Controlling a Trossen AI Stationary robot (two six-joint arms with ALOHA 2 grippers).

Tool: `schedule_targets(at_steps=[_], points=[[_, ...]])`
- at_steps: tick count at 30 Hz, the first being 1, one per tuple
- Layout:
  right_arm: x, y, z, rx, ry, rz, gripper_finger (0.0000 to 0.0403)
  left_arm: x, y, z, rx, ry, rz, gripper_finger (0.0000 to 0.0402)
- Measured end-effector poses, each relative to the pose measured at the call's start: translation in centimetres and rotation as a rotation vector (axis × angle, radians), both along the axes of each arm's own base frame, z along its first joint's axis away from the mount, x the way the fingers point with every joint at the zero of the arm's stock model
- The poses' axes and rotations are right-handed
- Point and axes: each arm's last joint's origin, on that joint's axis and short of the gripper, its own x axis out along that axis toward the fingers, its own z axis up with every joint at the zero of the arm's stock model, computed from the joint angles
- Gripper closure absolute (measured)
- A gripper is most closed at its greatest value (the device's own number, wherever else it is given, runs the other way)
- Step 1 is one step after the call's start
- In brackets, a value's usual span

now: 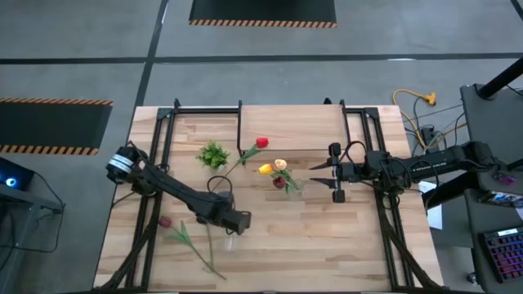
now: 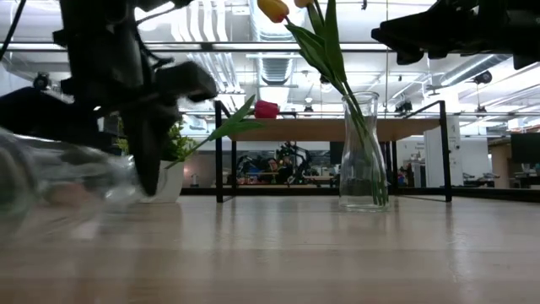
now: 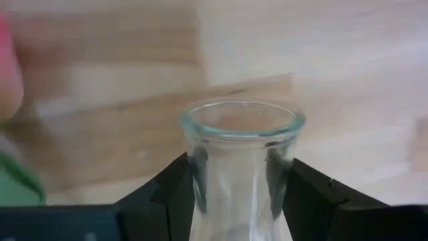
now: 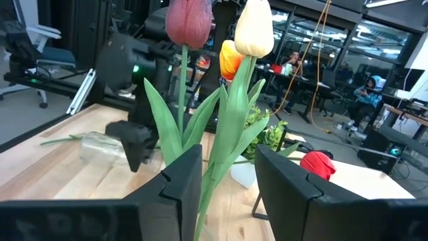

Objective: Pick and place flowers into a vace then onto a shelf
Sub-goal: Adjust the left transparent vase

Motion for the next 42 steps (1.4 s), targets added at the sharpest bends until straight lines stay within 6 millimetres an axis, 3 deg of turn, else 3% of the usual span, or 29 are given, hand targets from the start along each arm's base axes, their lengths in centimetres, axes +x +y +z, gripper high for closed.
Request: schedule_targets(at_steps=[5,10,16,19,24,32,42], points=[[0.0,0.0,0.0,0.004,-0.002,0.001,0.0273,1.0,0.5,2.5,0.112,-0.107,-0.157,0.0242],[-0.6,0.0,0.9,0.022,-0.056,0.002,0.0278,1.7,0.8,5.4,0.335,-0.210,-0.330,0.0242],[-1.9,0.0,2.3,0.202,-0.141,0.047,0.0287,2.0,1.0,7.5,0.703,-0.239,-0.537,0.0242],[-3.0,0.2,3.3,0.273,-0.195,0.158,0.0287,2.0,1.1,7.5,0.834,-0.209,-0.581,0.0242],[-4.2,0.7,3.6,0.251,-0.191,0.363,0.0286,2.3,0.9,7.3,0.965,-0.236,-0.621,0.0242],[-4.5,0.7,3.4,0.230,-0.169,0.372,0.0289,1.9,0.7,7.7,1.046,-0.466,-0.725,0.0242],[-4.5,0.7,3.4,0.202,-0.173,0.369,0.0293,-2.0,1.7,5.3,1.183,-0.877,-0.808,0.0242]])
